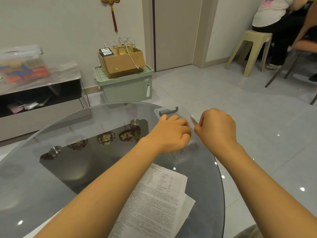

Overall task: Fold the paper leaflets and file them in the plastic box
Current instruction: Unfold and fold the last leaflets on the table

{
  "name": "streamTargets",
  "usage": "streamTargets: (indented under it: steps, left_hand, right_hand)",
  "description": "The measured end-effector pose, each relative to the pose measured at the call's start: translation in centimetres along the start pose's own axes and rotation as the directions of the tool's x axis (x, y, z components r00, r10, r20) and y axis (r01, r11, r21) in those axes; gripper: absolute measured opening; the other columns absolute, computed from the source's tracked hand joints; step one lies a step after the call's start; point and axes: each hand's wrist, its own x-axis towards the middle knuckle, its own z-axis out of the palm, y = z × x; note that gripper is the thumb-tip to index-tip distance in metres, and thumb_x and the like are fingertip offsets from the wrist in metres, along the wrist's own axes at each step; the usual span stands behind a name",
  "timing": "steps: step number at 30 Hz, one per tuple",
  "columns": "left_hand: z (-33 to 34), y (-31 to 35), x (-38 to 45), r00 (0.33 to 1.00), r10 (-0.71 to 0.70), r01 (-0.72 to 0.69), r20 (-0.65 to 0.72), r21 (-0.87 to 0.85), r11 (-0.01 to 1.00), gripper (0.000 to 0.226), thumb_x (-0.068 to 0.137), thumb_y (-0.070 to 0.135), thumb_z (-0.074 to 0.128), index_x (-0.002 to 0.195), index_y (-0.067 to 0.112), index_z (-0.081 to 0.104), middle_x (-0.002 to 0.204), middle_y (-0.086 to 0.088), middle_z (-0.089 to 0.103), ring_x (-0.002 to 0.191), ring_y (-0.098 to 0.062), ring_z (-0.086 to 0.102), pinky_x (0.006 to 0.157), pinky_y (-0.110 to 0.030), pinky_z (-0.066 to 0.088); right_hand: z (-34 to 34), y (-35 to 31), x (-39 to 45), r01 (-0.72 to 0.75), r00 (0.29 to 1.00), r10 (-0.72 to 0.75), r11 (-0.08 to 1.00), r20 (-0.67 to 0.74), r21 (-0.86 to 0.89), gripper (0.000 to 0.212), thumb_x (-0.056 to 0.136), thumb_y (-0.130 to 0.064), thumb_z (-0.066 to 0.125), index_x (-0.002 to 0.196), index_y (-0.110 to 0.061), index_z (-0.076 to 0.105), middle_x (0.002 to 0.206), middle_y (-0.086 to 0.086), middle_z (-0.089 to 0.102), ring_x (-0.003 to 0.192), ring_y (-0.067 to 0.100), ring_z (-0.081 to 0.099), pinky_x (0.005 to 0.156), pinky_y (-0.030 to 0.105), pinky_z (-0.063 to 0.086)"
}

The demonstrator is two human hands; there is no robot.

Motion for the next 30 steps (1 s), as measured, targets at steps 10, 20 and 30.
streamTargets:
  steps: [10, 20, 30]
  left_hand:
    - [0.0, 0.0, -0.2, 1.0, -0.028, 0.027, -0.003, -0.111, 0.993, 0.053, 0.078, 0.032, 0.019, 0.12, 0.021, 0.049, 0.097, 0.007, 0.059, 0.093, -0.011, 0.042, 0.098, -0.035, 0.025]
    - [0.2, -0.1, -0.2, 0.998, -0.058, 0.058, 0.003, -0.146, 0.988, 0.053, 0.076, 0.034, 0.021, 0.118, 0.021, 0.051, 0.098, 0.006, 0.061, 0.096, -0.013, 0.044, 0.1, -0.036, 0.024]
    - [-0.3, -0.1, -0.4, 1.0, -0.012, 0.013, 0.023, -0.045, 0.999, 0.065, 0.08, 0.033, 0.014, 0.132, 0.031, 0.053, 0.136, 0.005, 0.045, 0.12, -0.014, 0.037, 0.102, -0.036, 0.021]
  right_hand:
    - [0.6, -0.3, 0.0, 0.109, 0.993, -0.105, 0.991, 0.048, -0.074, 0.015, 0.09, -0.015, 0.054, 0.089, -0.003, 0.063, 0.088, 0.006, 0.044, 0.081, 0.022, 0.041, 0.065, 0.029, 0.029]
    - [0.7, -0.6, 1.0, 0.135, 0.983, -0.096, 0.956, 0.16, -0.259, 0.018, 0.09, -0.025, 0.055, 0.101, -0.012, 0.059, 0.107, 0.007, 0.053, 0.106, 0.026, 0.051, 0.074, 0.029, 0.031]
    - [0.5, 2.2, 0.5, -0.058, 0.992, 0.015, 0.932, 0.123, 0.357, 0.019, 0.085, -0.019, 0.06, 0.082, -0.004, 0.072, 0.079, 0.011, 0.069, 0.07, 0.027, 0.06, 0.054, 0.025, 0.041]
